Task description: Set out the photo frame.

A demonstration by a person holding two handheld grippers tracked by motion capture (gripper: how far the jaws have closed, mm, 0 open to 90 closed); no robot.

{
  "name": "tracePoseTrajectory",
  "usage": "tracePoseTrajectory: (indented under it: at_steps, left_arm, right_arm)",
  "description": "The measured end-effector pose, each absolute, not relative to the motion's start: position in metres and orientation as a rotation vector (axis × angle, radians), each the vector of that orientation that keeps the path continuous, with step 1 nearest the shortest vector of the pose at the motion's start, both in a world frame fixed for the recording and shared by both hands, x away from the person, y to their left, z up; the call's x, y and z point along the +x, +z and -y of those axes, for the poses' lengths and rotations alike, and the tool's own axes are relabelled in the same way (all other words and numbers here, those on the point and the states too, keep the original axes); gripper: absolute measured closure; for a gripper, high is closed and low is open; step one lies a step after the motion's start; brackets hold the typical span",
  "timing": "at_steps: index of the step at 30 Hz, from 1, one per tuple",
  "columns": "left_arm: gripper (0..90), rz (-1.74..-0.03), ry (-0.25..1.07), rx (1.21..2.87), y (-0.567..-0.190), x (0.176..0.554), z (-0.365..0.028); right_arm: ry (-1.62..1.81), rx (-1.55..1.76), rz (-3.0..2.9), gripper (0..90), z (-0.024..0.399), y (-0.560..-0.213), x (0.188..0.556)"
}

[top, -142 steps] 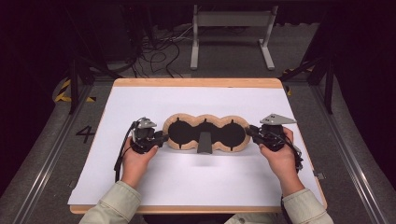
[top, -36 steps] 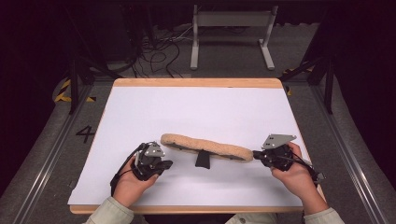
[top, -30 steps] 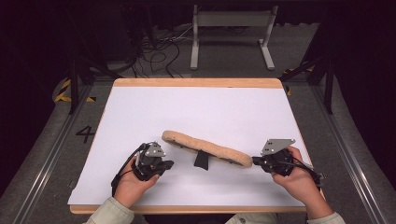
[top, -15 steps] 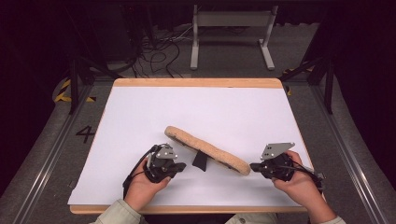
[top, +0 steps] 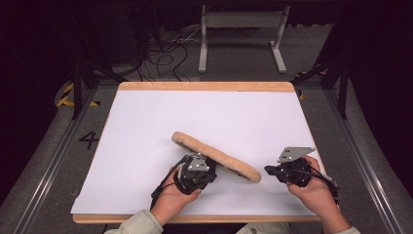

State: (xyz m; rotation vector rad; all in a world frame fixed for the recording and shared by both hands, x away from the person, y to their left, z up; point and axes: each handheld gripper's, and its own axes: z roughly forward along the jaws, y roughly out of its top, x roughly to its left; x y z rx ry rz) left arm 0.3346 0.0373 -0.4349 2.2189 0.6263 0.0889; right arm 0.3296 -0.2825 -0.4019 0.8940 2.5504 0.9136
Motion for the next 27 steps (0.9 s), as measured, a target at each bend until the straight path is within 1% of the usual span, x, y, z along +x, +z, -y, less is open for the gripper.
tracePoseTrajectory:
  at_steps: [6,12,15,19,20,27]
  left_arm:
    - [90.0,-0.643,0.081,2.202,-0.442,0.338,-0.021]
    - [90.0,-0.671,0.083,2.181,-0.445,0.340,-0.012]
    - [90.0,-0.733,0.075,2.169,-0.448,0.343,-0.012]
    - [90.0,-0.759,0.106,2.165,-0.450,0.345,-0.014]
    - [90.0,-0.784,0.095,2.164,-0.451,0.345,-0.014]
    - [90.0,-0.772,0.121,2.164,-0.451,0.347,-0.016]
  right_arm:
    - [0.920,0.913,-2.541,90.0,0.285,-0.401,0.329]
    - [0.932,0.917,-2.539,90.0,0.286,-0.402,0.329]
    - [0.936,0.911,-2.539,90.0,0.287,-0.401,0.329]
    - [0.941,0.915,-2.537,90.0,0.288,-0.400,0.328]
    - [0.939,0.912,-2.538,90.0,0.288,-0.400,0.328]
    - [0.940,0.907,-2.542,90.0,0.286,-0.400,0.328]
